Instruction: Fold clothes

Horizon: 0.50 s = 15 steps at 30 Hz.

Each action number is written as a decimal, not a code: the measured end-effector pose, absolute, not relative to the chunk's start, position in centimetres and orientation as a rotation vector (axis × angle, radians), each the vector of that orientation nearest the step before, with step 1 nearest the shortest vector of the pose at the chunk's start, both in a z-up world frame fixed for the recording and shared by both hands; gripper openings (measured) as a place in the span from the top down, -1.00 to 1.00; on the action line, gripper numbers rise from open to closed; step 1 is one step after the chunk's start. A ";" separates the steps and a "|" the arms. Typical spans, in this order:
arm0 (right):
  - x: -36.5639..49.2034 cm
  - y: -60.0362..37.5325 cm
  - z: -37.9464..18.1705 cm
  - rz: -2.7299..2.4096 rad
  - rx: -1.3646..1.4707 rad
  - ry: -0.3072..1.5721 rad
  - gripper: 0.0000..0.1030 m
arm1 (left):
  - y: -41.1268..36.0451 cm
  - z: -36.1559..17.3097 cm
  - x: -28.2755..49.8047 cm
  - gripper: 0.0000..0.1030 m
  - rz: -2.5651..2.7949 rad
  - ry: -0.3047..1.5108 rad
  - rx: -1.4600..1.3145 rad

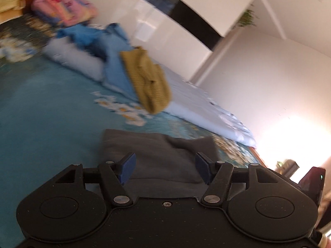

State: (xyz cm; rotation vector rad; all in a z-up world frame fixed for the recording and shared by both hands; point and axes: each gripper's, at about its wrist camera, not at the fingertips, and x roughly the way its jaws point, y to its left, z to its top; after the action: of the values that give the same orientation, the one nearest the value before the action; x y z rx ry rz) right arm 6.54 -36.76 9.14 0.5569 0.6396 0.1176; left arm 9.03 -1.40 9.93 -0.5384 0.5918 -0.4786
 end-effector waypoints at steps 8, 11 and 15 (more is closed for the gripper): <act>8.6 -34.2 8.6 0.139 0.562 0.683 -0.37 | 2.0 8.8 9.1 -0.19 -0.417 0.622 -0.610; 9.0 -34.1 8.2 0.102 0.587 0.722 0.17 | 2.0 8.6 9.3 -0.19 -0.414 0.628 -0.609; 9.0 -35.0 8.7 0.153 0.679 0.722 0.61 | 1.9 8.5 9.2 -0.19 -0.412 0.635 -0.606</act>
State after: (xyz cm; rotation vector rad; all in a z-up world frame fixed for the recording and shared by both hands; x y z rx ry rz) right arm 8.98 -34.95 8.74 0.6787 0.7217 0.1526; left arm 9.22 1.89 8.45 -0.6061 0.6353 -0.4117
